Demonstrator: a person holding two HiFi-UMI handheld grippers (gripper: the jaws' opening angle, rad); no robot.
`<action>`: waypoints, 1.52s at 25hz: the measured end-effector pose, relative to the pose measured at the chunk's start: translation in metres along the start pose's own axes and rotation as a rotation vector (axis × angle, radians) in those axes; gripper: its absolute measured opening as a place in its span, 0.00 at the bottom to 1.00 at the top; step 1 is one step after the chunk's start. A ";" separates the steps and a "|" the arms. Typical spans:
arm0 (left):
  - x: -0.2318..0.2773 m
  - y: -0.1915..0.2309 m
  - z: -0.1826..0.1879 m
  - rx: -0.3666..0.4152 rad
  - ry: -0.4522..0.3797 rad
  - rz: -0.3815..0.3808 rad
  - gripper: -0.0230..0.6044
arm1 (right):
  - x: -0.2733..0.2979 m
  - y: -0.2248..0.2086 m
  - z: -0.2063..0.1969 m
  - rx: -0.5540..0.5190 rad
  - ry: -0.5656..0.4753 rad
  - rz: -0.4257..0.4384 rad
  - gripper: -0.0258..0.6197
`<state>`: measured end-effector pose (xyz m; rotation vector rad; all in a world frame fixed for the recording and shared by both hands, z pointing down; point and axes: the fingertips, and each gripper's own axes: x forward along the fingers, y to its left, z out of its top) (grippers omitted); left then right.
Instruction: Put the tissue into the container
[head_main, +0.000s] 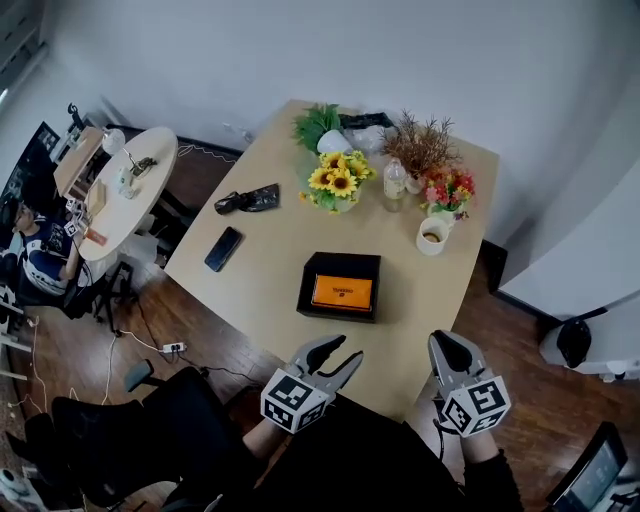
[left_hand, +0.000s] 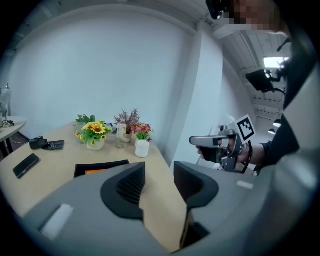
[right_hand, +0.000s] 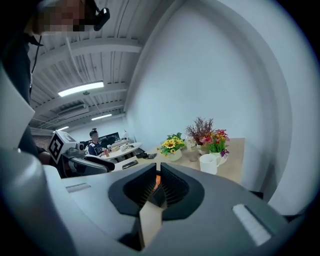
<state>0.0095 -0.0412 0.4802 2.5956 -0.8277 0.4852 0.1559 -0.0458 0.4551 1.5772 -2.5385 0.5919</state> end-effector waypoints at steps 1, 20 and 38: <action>0.002 -0.005 -0.001 0.001 -0.003 0.001 0.29 | -0.005 -0.002 -0.001 0.009 -0.016 -0.004 0.08; 0.006 -0.013 0.018 0.013 -0.060 -0.137 0.29 | -0.028 0.023 0.019 -0.035 -0.144 -0.158 0.08; -0.004 -0.002 0.012 0.010 -0.045 -0.155 0.28 | -0.016 0.040 0.014 -0.042 -0.132 -0.162 0.08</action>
